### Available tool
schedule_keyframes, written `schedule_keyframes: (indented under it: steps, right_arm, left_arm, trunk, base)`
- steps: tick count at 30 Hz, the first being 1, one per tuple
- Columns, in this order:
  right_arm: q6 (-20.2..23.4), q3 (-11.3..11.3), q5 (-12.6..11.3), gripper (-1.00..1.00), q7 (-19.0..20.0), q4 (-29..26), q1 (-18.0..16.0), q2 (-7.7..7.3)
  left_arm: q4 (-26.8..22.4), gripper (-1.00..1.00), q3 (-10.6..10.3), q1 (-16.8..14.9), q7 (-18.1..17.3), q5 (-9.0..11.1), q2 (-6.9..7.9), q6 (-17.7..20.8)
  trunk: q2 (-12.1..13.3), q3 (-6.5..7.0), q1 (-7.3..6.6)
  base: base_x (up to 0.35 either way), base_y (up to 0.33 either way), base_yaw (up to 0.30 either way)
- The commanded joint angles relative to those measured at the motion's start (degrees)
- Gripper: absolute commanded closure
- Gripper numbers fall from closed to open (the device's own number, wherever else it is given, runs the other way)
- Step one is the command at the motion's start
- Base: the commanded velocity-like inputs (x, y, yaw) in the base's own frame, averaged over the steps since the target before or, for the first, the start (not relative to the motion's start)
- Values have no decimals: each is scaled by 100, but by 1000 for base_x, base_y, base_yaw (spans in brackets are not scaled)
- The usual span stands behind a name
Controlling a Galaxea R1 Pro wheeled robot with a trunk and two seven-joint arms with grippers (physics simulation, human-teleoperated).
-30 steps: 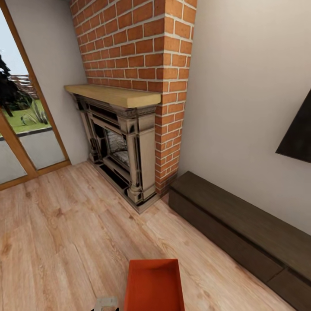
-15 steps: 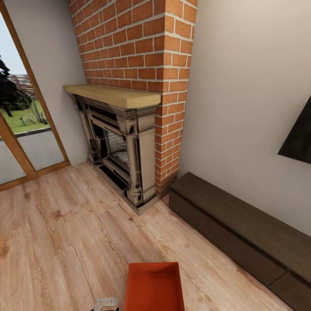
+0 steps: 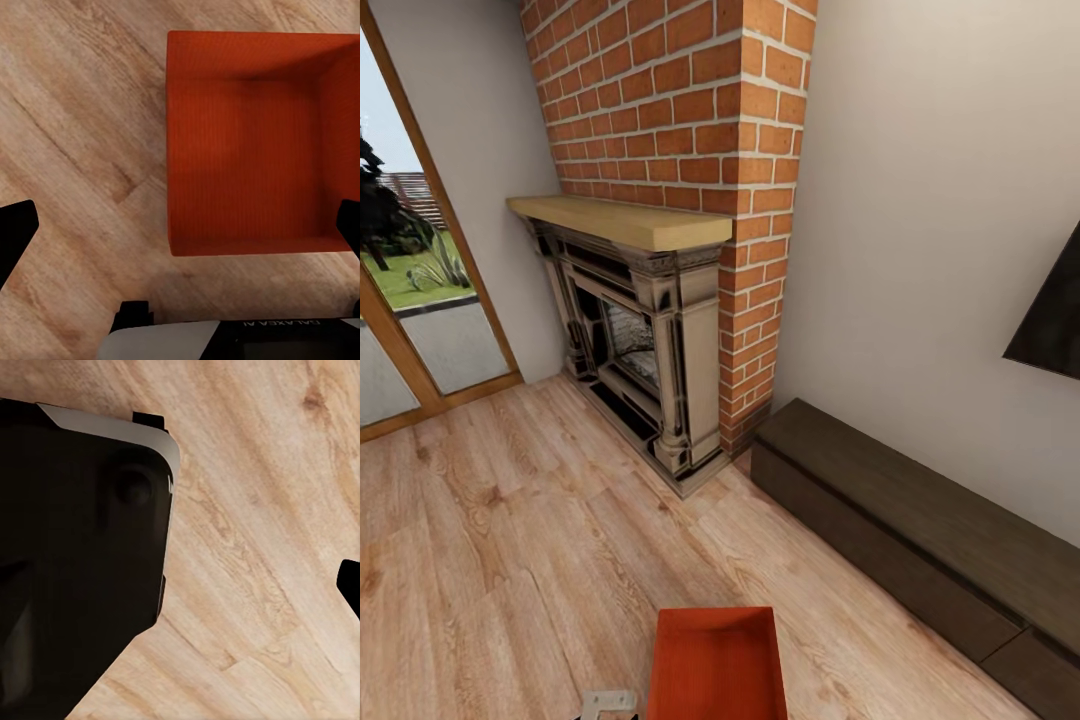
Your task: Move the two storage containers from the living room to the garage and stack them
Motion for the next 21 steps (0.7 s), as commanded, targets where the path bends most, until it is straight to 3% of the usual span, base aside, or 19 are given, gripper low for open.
schedule_keyframes:
  steps: [1, 11, 15, 21]
  right_arm:
    - [16, 41, 28, -100, -25, 11, -8, 3]
    - [16, 41, 28, -100, -25, 11, -8, 3]
    - [16, 37, 29, -100, -26, -22, -8, -14]
    - [20, 49, 34, -100, -44, -208, -8, 43]
  left_arm:
    - [8, -100, -48, -6, -1, 58, 1, -23]
    - [8, -100, -48, -6, -1, 58, 1, -23]
    - [-11, -100, -54, 126, 12, 64, 104, -17]
    - [-15, -100, -54, 293, 33, 67, 137, -13]
  trunk:
    - [-8, -9, 2]
    - [-8, -9, 2]
    - [-8, -9, 2]
    - [-8, -9, 2]
  base:
    - [0, 0, 0]
    - [0, 0, 0]
    - [0, 0, 0]
    - [0, 0, 0]
